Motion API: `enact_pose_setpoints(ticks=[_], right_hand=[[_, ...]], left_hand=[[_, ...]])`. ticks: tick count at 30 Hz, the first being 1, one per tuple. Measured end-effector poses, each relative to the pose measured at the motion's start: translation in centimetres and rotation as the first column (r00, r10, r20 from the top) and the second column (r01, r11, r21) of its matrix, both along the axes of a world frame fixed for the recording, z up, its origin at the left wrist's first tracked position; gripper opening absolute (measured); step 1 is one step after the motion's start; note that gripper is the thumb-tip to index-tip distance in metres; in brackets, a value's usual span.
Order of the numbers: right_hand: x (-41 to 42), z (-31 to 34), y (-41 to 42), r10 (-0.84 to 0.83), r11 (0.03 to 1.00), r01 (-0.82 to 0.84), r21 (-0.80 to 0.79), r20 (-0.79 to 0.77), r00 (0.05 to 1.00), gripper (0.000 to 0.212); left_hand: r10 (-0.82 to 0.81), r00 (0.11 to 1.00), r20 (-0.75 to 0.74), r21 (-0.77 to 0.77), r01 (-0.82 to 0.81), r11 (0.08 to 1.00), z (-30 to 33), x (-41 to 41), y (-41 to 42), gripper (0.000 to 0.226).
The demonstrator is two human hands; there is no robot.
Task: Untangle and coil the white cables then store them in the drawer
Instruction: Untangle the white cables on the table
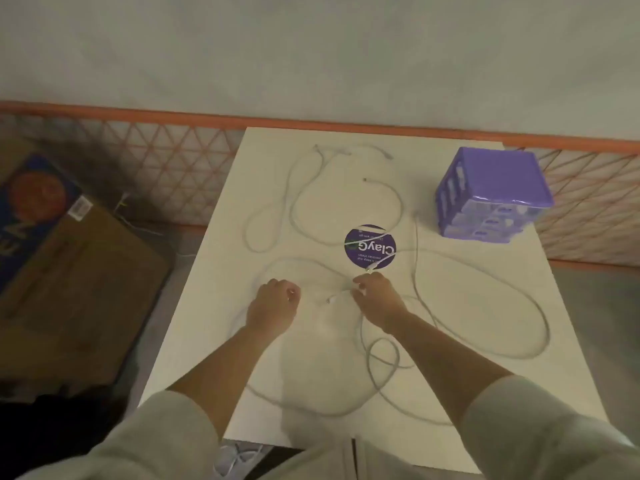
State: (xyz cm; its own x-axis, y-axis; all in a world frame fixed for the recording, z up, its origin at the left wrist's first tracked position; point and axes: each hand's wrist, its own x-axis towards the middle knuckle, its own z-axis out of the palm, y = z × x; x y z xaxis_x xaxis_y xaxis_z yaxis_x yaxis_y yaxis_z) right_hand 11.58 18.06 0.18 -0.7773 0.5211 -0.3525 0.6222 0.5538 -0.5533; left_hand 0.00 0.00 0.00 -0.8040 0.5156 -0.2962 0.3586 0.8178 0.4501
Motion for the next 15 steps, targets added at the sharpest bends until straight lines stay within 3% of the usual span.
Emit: enact_pose_setpoints(ticks=[3, 8, 13, 15], right_hand=[[-1.0, -0.4, -0.4, -0.046, 0.999, 0.047, -0.009, 0.127, 0.991, 0.042], [-1.4, -1.2, -1.1, -0.175, 0.982, 0.182, -0.039, 0.134, 0.975, 0.039], [-1.8, -1.4, -0.8, -0.302, 0.925, 0.331, -0.187, 0.168, 0.939, 0.027], [-1.9, -0.9, -0.9, -0.359, 0.858, 0.383, -0.344, 0.134, 0.924, 0.019]], left_hand=[[0.025, 0.987, 0.161, 0.023, -0.029, 0.999, -0.7, -0.4, -0.5, 0.031], [0.023, 0.940, 0.341, 0.086, -0.056, 0.995, -0.5, -0.3, 0.3, 0.034], [0.004, 0.900, 0.435, 0.065, -0.037, 0.997, -0.6, -0.4, 1.6, 0.035], [0.052, 0.874, 0.484, 0.079, -0.102, 0.992, -0.8, -0.9, 2.3, 0.032]])
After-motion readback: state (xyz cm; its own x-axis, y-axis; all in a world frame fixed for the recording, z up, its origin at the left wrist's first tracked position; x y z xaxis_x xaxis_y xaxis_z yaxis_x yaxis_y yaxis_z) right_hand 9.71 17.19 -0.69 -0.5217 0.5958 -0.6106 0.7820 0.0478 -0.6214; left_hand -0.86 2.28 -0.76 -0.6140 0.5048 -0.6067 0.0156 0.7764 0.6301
